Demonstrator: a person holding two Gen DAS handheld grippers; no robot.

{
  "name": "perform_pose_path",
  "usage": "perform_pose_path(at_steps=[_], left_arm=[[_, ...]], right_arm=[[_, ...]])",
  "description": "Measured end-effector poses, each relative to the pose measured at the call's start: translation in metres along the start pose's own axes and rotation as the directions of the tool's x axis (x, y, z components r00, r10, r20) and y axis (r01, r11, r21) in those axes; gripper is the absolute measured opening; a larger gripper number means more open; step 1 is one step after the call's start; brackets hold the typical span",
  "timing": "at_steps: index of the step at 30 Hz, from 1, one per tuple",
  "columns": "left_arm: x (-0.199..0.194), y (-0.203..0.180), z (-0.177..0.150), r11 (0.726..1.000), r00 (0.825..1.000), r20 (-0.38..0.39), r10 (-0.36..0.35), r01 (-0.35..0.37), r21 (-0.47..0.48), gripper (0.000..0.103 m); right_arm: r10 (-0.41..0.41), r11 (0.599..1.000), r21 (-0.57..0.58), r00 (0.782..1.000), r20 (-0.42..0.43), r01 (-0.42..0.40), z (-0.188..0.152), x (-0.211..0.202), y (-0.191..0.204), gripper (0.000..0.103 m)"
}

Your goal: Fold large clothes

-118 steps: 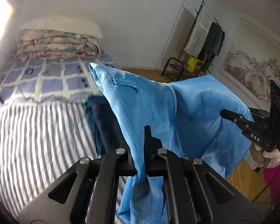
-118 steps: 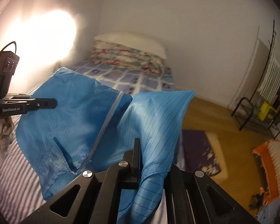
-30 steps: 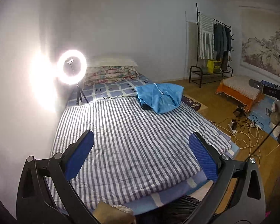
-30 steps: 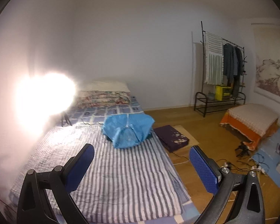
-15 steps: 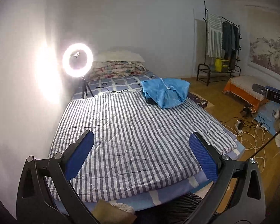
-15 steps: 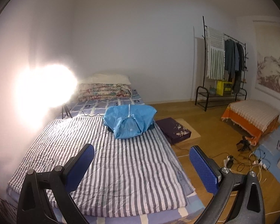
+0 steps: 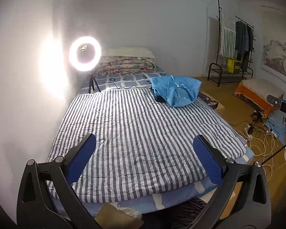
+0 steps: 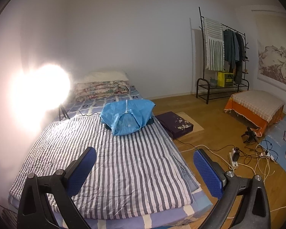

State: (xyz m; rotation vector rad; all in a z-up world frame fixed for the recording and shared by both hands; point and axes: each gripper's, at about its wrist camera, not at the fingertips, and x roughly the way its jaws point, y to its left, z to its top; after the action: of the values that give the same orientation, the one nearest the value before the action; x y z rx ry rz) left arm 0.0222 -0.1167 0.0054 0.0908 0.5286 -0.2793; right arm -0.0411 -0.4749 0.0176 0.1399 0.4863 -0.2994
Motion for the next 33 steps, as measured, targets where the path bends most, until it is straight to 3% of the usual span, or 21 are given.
perform_pose_path(at_steps=[33], left_arm=[[0.003,0.01,-0.006,0.999,1.0,-0.001,0.025,-0.025,-0.045,0.103]], right_arm=[[0.024,0.999,-0.027,0.999,-0.024,-0.025,-0.006,0.005,0.026,0.103]])
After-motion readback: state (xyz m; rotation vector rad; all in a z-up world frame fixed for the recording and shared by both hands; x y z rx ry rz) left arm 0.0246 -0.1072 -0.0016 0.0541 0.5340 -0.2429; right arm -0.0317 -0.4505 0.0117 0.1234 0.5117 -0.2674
